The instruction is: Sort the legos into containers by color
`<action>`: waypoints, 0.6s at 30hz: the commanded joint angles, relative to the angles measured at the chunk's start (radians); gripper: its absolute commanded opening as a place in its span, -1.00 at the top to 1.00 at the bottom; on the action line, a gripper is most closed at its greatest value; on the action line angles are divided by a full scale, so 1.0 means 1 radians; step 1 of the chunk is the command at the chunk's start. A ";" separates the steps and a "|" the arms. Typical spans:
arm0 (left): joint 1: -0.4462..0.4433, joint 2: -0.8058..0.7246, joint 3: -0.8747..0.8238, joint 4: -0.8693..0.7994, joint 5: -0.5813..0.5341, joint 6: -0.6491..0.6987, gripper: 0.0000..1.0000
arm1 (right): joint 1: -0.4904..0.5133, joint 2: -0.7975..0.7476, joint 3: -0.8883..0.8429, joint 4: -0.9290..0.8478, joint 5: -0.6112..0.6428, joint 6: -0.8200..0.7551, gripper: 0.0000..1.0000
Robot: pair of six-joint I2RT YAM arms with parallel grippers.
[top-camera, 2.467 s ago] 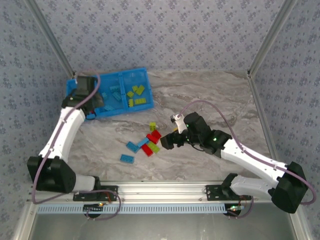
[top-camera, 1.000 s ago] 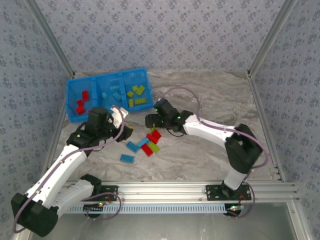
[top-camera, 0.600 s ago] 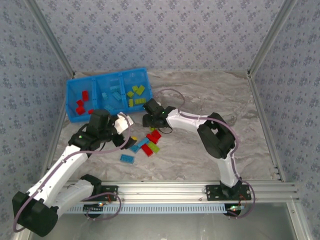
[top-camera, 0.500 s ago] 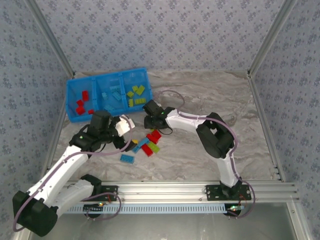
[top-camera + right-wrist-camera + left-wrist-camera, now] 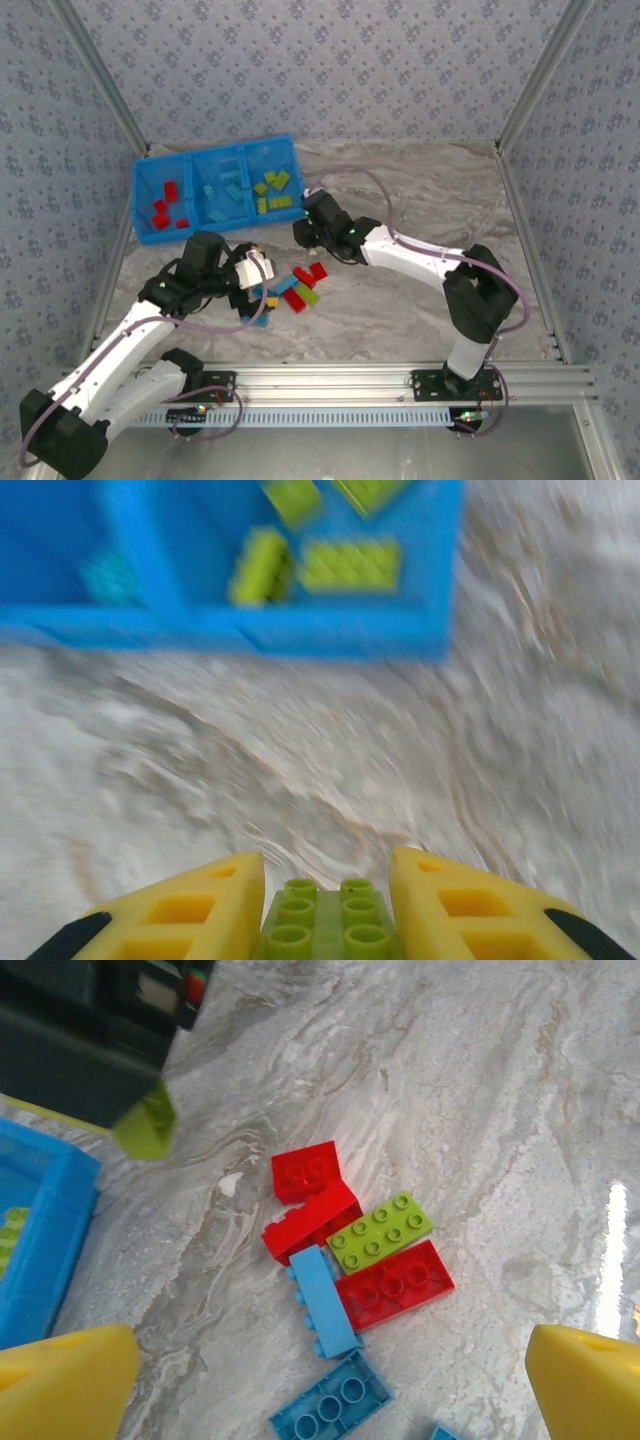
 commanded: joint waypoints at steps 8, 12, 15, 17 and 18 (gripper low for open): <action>0.017 -0.186 -0.083 0.267 -0.469 -0.170 -0.99 | -0.024 0.347 0.432 0.043 0.130 -0.345 0.42; 0.040 -0.186 -0.074 0.276 -0.541 -0.218 -0.98 | -0.043 0.509 0.688 -0.120 0.187 -0.369 0.22; 0.061 -0.165 -0.062 0.273 -0.539 -0.262 -0.99 | -0.058 0.591 0.868 -0.274 0.189 -0.374 -0.13; 0.078 -0.147 -0.043 0.261 -0.541 -0.295 -0.99 | -0.062 0.596 0.913 -0.329 0.191 -0.374 -0.19; 0.085 -0.137 -0.038 0.257 -0.541 -0.307 -0.98 | -0.063 0.585 0.905 -0.332 0.190 -0.373 -0.20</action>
